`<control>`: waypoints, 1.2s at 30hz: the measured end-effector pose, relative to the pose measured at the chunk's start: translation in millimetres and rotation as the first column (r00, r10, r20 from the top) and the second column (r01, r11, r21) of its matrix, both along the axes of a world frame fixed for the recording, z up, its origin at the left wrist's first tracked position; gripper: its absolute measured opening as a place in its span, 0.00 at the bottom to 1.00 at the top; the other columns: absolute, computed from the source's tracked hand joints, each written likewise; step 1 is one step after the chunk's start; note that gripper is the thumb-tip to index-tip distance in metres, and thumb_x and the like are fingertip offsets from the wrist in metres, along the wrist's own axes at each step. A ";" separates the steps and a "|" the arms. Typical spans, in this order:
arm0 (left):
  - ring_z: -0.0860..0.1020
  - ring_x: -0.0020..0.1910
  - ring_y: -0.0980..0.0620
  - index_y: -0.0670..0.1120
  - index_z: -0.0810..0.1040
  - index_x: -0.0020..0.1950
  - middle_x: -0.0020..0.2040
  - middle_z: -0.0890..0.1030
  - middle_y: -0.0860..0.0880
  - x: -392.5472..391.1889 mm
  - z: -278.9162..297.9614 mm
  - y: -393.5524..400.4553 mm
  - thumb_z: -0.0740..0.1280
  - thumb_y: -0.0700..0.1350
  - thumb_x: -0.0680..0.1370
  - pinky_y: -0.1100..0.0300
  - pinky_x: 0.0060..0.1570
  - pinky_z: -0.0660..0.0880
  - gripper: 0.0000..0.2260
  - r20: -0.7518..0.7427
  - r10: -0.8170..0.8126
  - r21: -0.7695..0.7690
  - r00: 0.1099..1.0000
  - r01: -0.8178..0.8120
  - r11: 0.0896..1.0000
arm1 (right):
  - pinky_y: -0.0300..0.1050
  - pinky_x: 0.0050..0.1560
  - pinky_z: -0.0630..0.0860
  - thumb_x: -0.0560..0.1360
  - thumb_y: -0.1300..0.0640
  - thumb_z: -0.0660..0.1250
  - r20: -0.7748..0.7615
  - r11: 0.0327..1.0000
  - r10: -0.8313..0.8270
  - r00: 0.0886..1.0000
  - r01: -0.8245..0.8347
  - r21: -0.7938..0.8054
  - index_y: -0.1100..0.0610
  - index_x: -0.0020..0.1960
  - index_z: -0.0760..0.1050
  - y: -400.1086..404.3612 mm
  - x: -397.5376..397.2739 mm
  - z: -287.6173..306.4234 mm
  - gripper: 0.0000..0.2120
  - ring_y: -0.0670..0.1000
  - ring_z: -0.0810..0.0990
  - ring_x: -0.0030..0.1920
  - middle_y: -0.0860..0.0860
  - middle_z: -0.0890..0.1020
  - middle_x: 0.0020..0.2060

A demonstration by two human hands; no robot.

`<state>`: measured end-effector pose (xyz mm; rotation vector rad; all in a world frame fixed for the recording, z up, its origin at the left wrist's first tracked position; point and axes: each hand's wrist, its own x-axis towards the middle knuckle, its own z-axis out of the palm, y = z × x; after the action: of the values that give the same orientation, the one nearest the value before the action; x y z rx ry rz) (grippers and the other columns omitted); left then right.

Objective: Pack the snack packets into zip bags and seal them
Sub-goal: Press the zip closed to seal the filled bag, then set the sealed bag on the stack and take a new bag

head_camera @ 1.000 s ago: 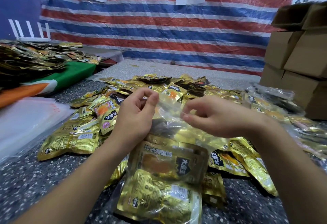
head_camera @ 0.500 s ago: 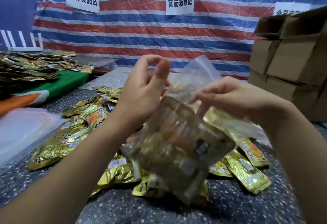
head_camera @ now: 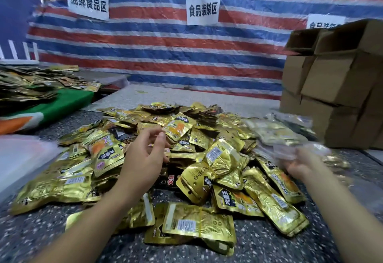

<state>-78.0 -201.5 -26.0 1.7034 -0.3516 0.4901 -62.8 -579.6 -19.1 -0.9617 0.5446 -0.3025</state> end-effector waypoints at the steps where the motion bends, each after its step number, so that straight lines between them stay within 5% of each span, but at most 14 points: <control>1: 0.81 0.33 0.53 0.55 0.76 0.53 0.43 0.82 0.51 -0.8 -0.8 0.4 0.60 0.48 0.83 0.64 0.31 0.75 0.06 0.003 -0.002 0.002 1.000 0.002 1.000 | 0.42 0.54 0.80 0.85 0.59 0.51 -0.014 1.000 -0.018 1.000 0.018 0.018 0.62 0.64 0.70 0.1 0.8 -4.7 0.13 0.52 0.82 0.41 0.59 0.82 0.45; 6: 0.81 0.33 0.53 0.55 0.77 0.50 0.42 0.82 0.54 -1.6 0.2 1.2 0.60 0.49 0.82 0.64 0.30 0.75 0.07 0.006 0.015 0.019 1.000 -0.015 1.000 | 0.43 0.29 0.81 0.85 0.53 0.54 -0.002 1.000 0.013 1.000 -0.013 -0.020 0.61 0.62 0.70 13.8 -2.2 3.3 0.14 0.55 0.85 0.43 0.60 0.81 0.52; 11: 0.79 0.30 0.55 0.55 0.76 0.47 0.39 0.82 0.54 -1.5 -2.6 -0.1 0.60 0.47 0.83 0.66 0.26 0.73 0.08 0.043 0.032 0.033 0.999 -0.033 0.999 | 0.39 0.28 0.80 0.84 0.46 0.54 -0.048 0.974 0.155 0.987 -0.160 -0.160 0.64 0.56 0.75 37.6 -17.1 17.0 0.21 0.54 0.80 0.44 0.59 0.81 0.46; 17: 0.64 0.19 0.58 0.49 0.78 0.39 0.20 0.69 0.55 -3.0 -6.6 1.1 0.57 0.57 0.80 0.69 0.21 0.59 0.18 0.082 0.034 0.068 0.996 -0.039 0.997 | 0.39 0.31 0.78 0.83 0.49 0.59 0.076 0.860 0.304 0.950 -0.239 -0.452 0.60 0.54 0.74 99.5 -32.2 30.7 0.14 0.51 0.79 0.39 0.56 0.80 0.47; 21: 0.67 0.19 0.59 0.45 0.73 0.27 0.20 0.69 0.54 -4.8 -7.8 -0.1 0.53 0.59 0.81 0.68 0.21 0.63 0.28 0.078 0.022 0.029 0.997 -0.024 0.999 | 0.42 0.31 0.75 0.83 0.49 0.58 0.119 0.800 0.326 0.938 -0.207 -0.563 0.58 0.39 0.71 142.2 -47.7 27.5 0.18 0.49 0.75 0.27 0.50 0.74 0.27; 24: 0.69 0.21 0.59 0.49 0.77 0.35 0.24 0.74 0.53 -2.5 -10.8 0.3 0.57 0.54 0.83 0.67 0.22 0.65 0.21 0.095 0.026 0.066 0.995 -0.033 0.997 | 0.45 0.36 0.71 0.83 0.45 0.55 0.136 0.777 0.310 0.941 -0.168 -0.607 0.56 0.31 0.67 168.4 -56.6 18.0 0.25 0.49 0.71 0.24 0.50 0.68 0.22; 27: 0.71 0.24 0.59 0.54 0.78 0.44 0.32 0.79 0.55 0.7 -16.6 1.3 0.62 0.49 0.82 0.63 0.22 0.66 0.09 0.082 -0.007 0.100 0.997 -0.002 0.995 | 0.42 0.34 0.72 0.83 0.46 0.56 0.159 0.729 0.315 0.936 -0.131 -0.672 0.57 0.35 0.71 183.8 -64.1 0.3 0.23 0.48 0.73 0.26 0.50 0.73 0.24; 31: 0.67 0.21 0.59 0.48 0.73 0.31 0.21 0.70 0.55 1.1 -16.5 1.7 0.53 0.62 0.81 0.63 0.26 0.63 0.25 0.097 0.014 0.199 0.995 -0.034 0.979 | 0.40 0.27 0.69 0.83 0.53 0.60 0.116 0.656 0.410 0.905 -0.204 -0.727 0.59 0.43 0.74 186.8 -69.8 -11.8 0.13 0.47 0.72 0.26 0.49 0.75 0.26; 34: 0.62 0.20 0.54 0.44 0.63 0.25 0.20 0.63 0.54 -0.8 -9.9 6.6 0.45 0.74 0.75 0.57 0.27 0.59 0.36 -0.001 0.017 0.075 1.000 -0.017 0.997 | 0.42 0.24 0.63 0.82 0.45 0.57 0.076 0.637 0.420 0.904 -0.234 -0.735 0.59 0.38 0.70 182.8 -69.4 -12.7 0.21 0.48 0.65 0.21 0.49 0.69 0.22; 36: 0.65 0.21 0.49 0.40 0.67 0.26 0.21 0.67 0.51 0.7 -0.7 14.7 0.44 0.74 0.74 0.54 0.27 0.62 0.39 -0.017 0.113 0.077 0.994 -0.111 0.991 | 0.40 0.22 0.62 0.82 0.42 0.55 0.073 0.664 0.412 0.908 -0.245 -0.707 0.58 0.34 0.69 181.7 -69.2 -12.0 0.25 0.48 0.62 0.19 0.50 0.67 0.20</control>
<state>-77.3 -186.8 -26.7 1.8073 -0.2631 0.5462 -131.9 -397.9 -31.1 -1.7075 0.0052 -0.2810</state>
